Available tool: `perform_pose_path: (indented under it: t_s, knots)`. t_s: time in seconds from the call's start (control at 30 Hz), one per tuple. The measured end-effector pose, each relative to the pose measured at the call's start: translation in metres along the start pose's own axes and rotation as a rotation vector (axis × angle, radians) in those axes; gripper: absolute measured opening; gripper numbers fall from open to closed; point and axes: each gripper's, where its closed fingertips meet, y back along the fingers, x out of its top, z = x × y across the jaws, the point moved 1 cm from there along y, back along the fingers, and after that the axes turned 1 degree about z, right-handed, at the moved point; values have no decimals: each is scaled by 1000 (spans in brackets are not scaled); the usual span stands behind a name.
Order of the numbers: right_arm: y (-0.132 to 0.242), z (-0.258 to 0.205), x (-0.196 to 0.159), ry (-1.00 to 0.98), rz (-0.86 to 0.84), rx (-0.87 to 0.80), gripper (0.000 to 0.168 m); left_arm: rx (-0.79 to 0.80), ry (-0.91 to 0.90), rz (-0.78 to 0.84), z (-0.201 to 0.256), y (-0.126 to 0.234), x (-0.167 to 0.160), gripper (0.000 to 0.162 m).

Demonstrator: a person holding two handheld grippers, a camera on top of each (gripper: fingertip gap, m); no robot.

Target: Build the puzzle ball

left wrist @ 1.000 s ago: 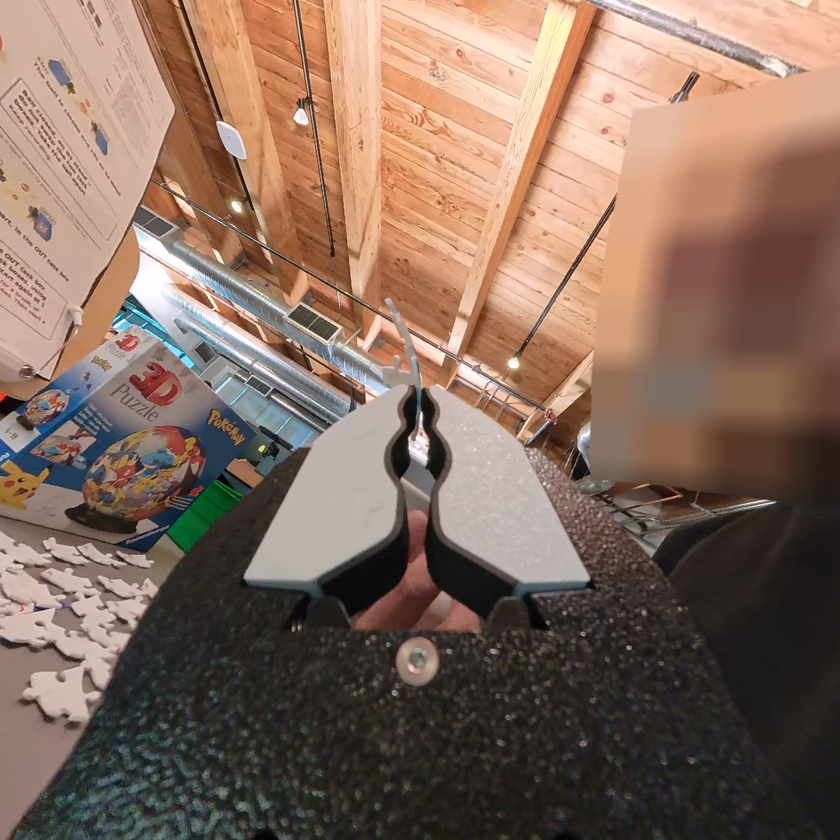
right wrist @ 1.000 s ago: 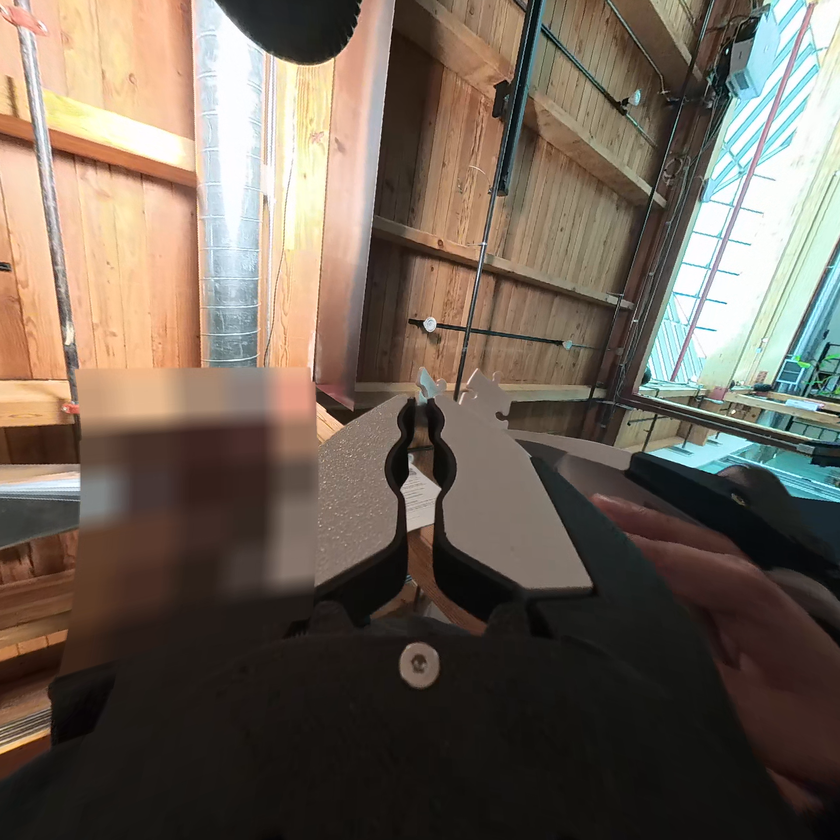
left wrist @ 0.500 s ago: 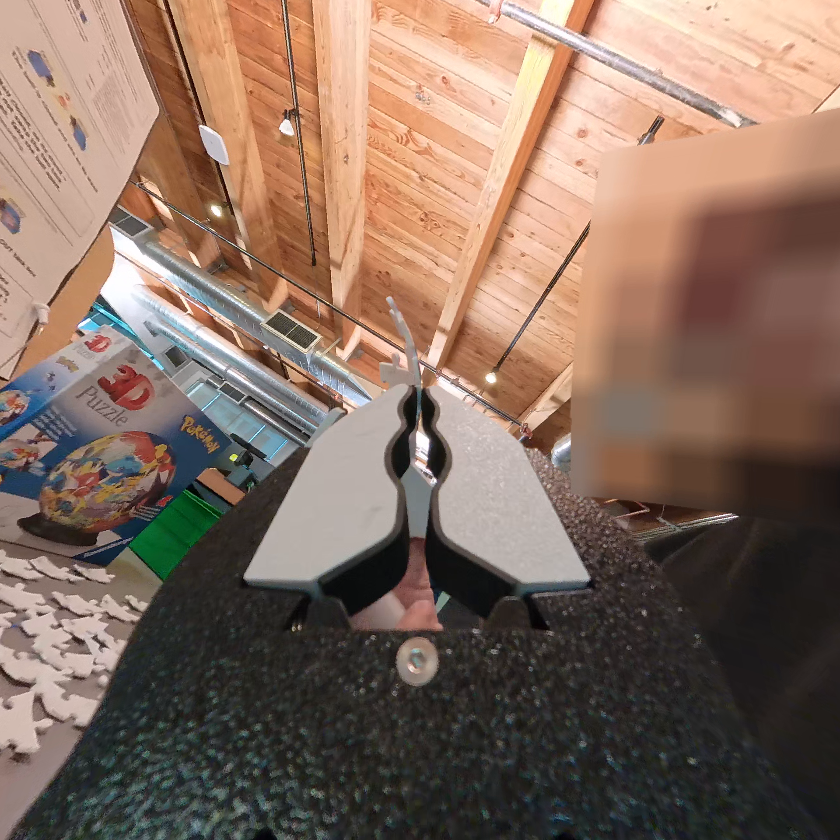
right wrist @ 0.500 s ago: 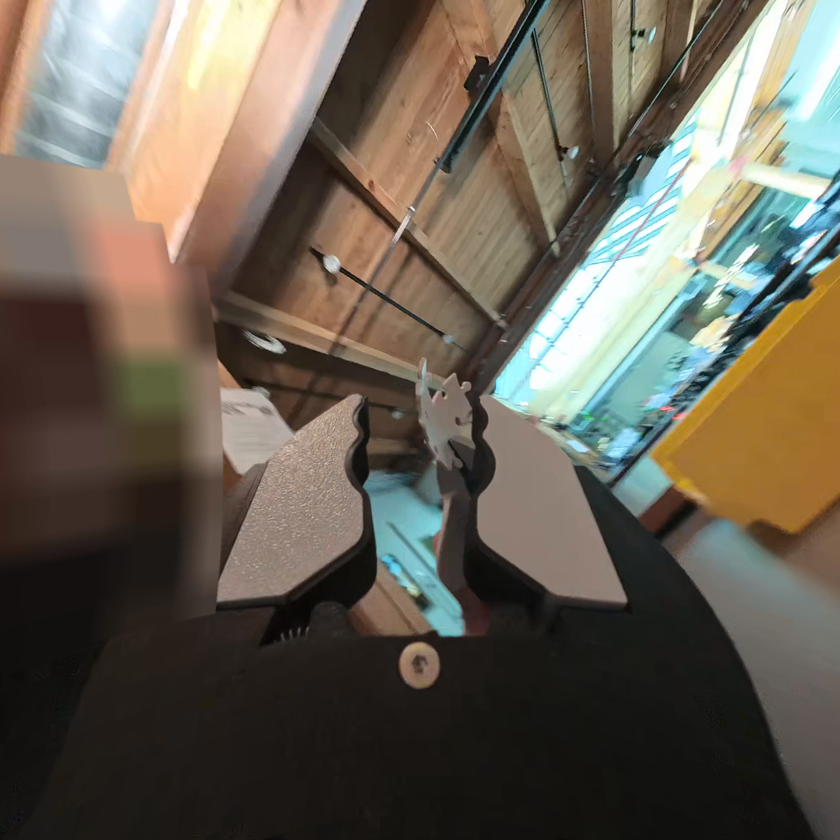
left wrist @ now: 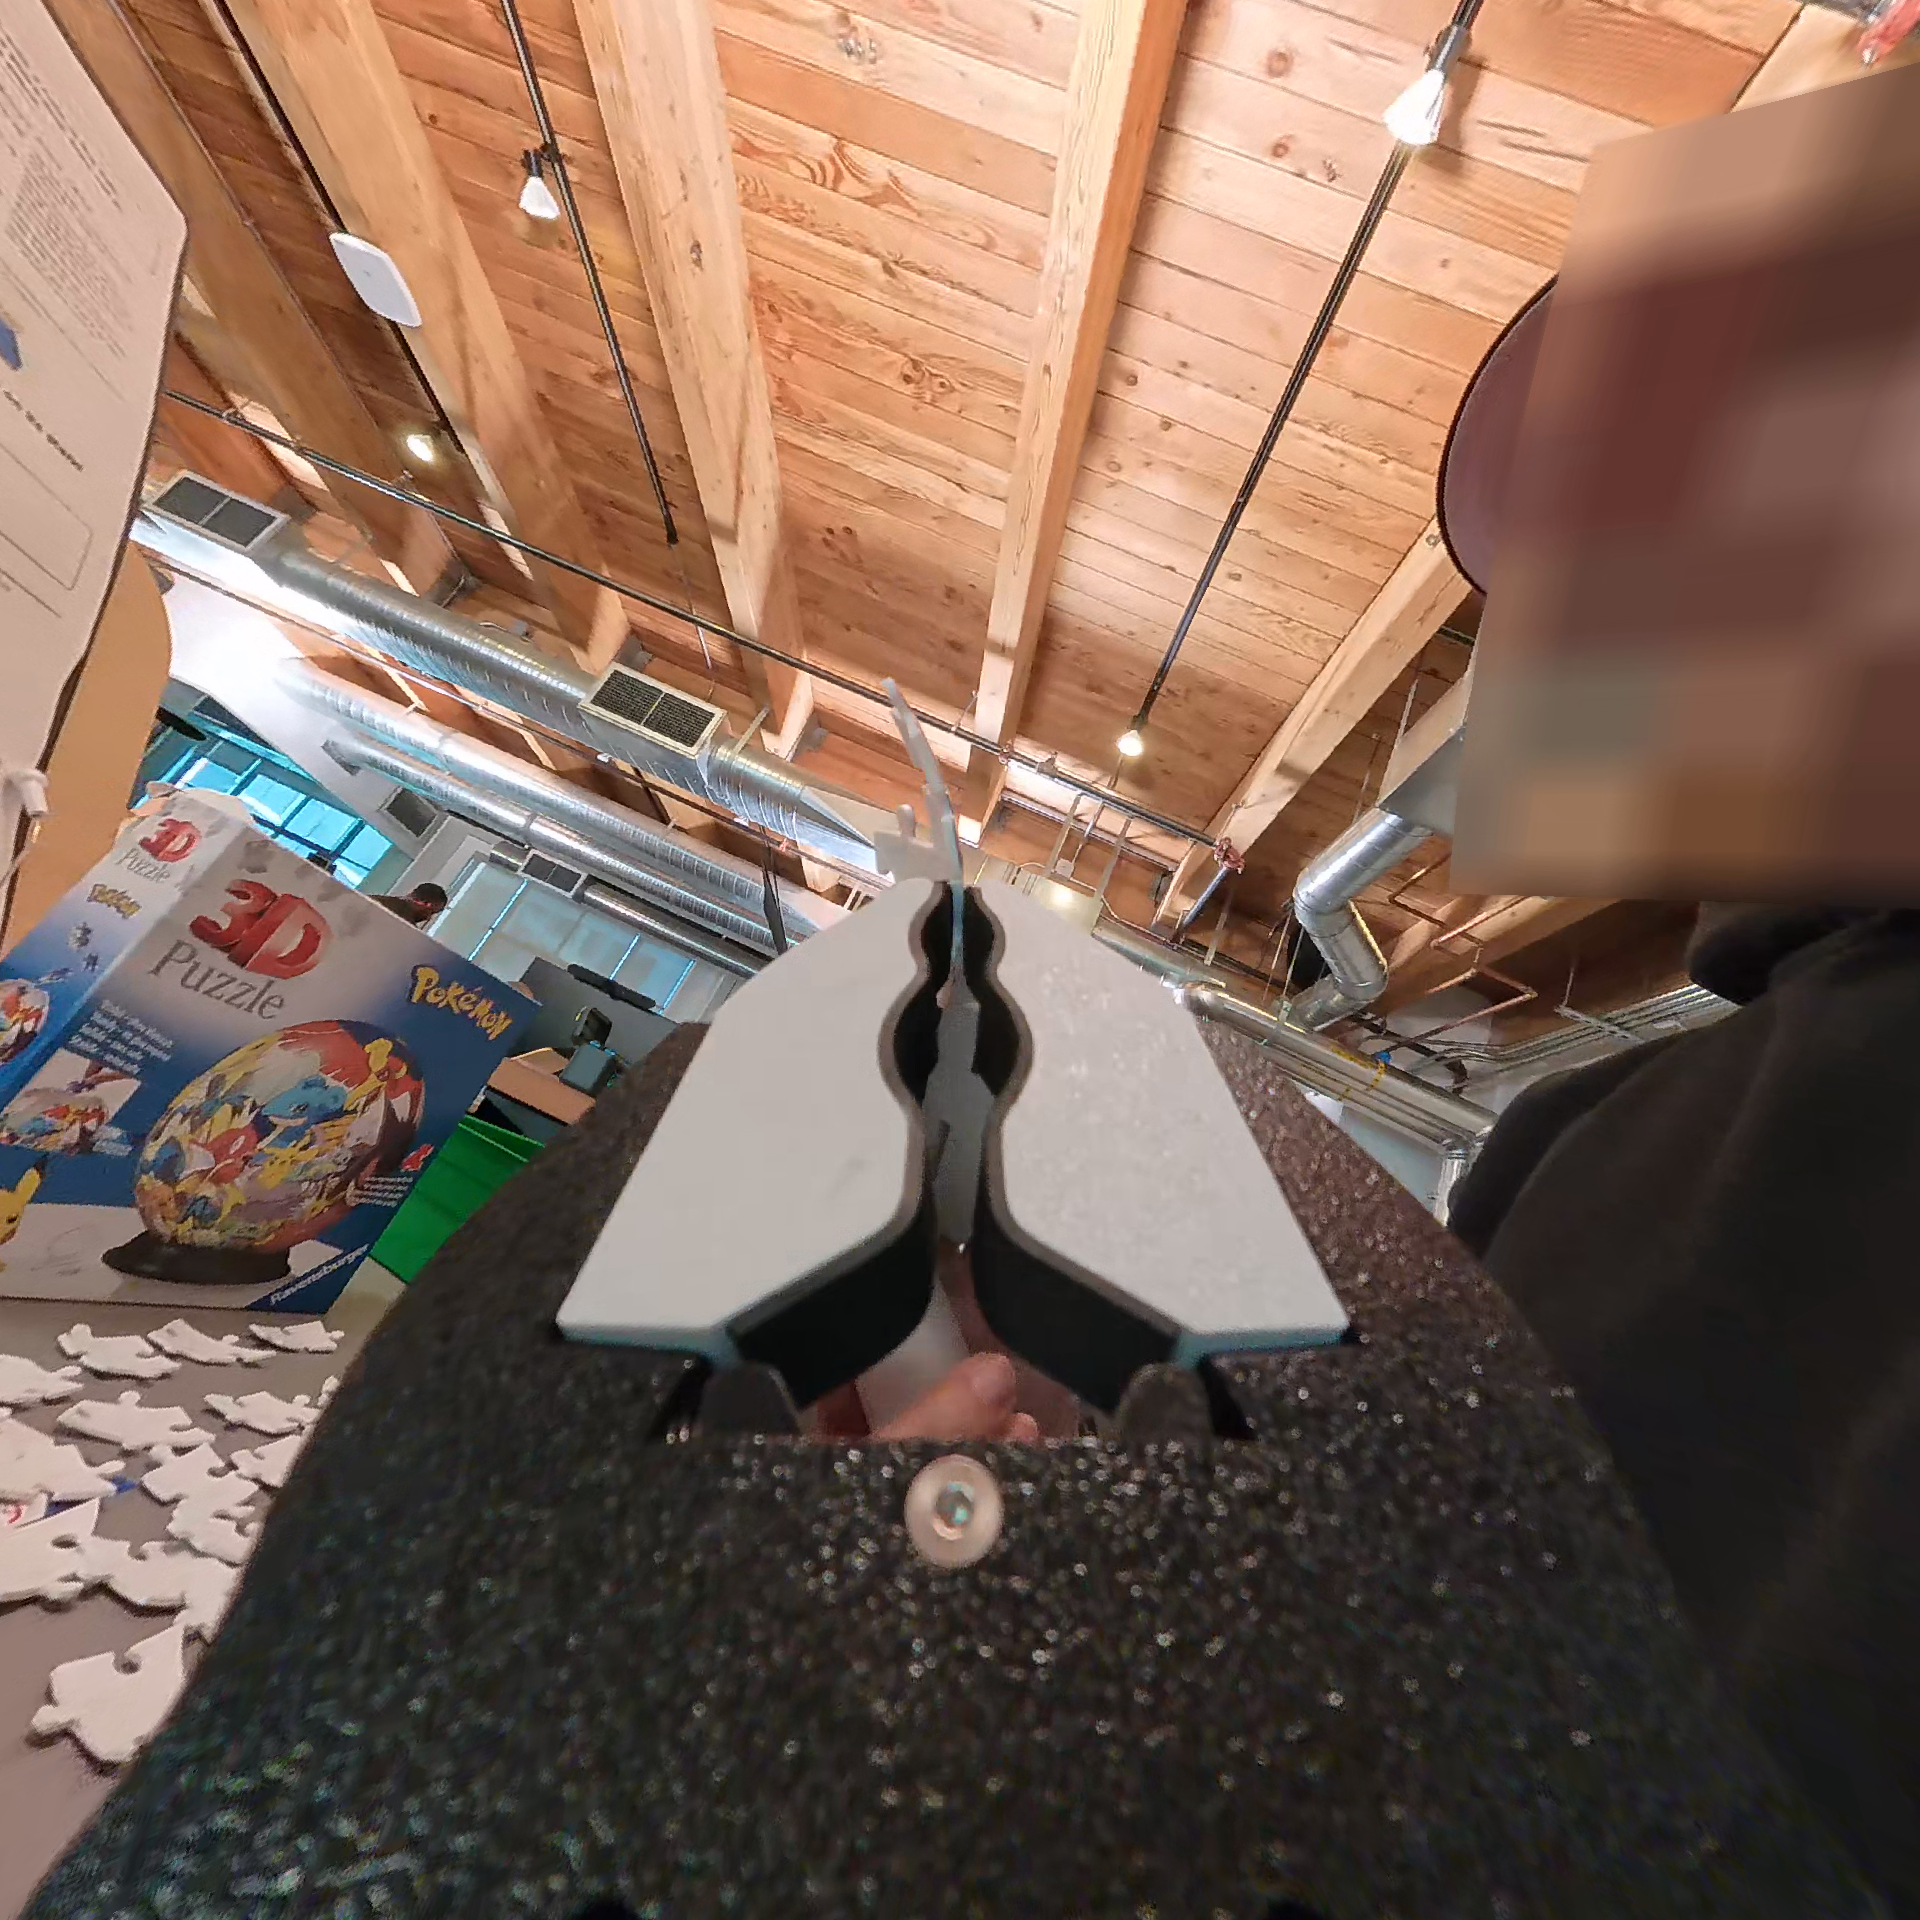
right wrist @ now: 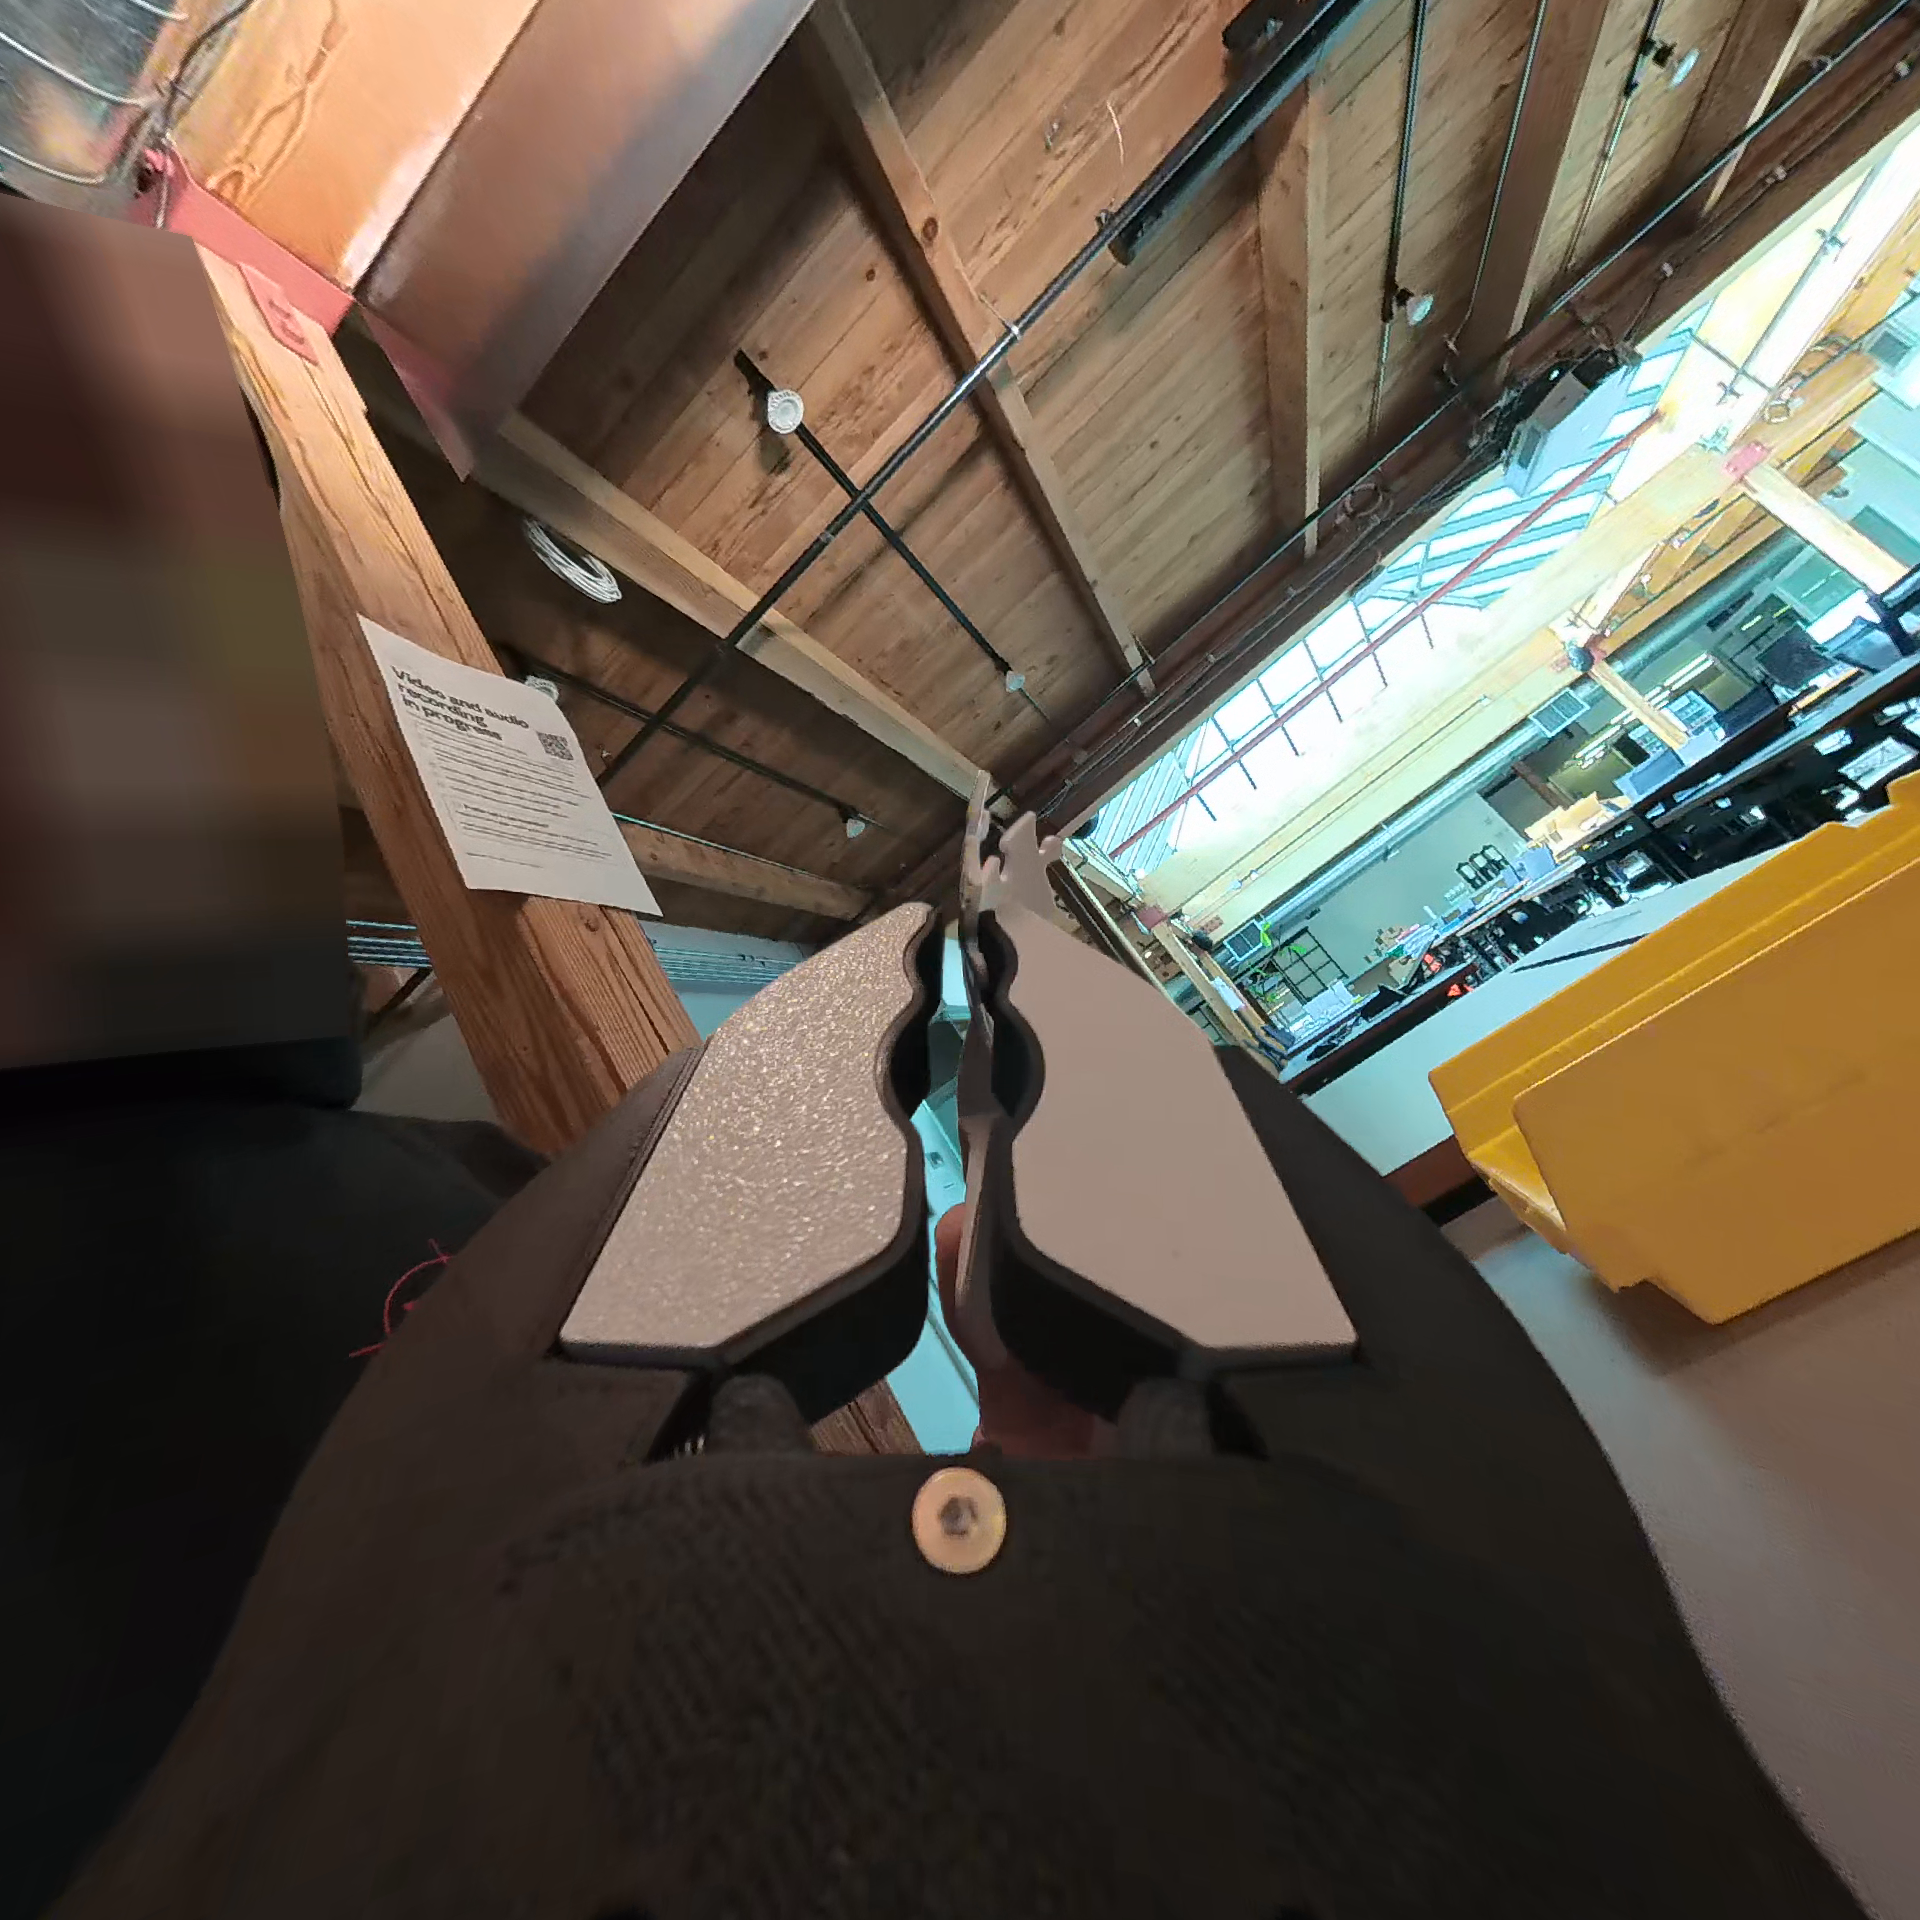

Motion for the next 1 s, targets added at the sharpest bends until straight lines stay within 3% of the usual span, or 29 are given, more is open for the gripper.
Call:
perform_pose_path:
  t_s: [0.6, 0.77, 1.0]
  knots:
    - [0, -1, 3, -26, -10, -9, 3, 45, -67, -42, 0, -3, -2, 2]
    - [2, -2, 6, -45, -9, 1, 3, 74, -117, -111, -2, -3, -5, 18]
    - [2, 2, 0, -29, -58, -29, 3, 95, -203, -269, -3, -3, -13, 13]
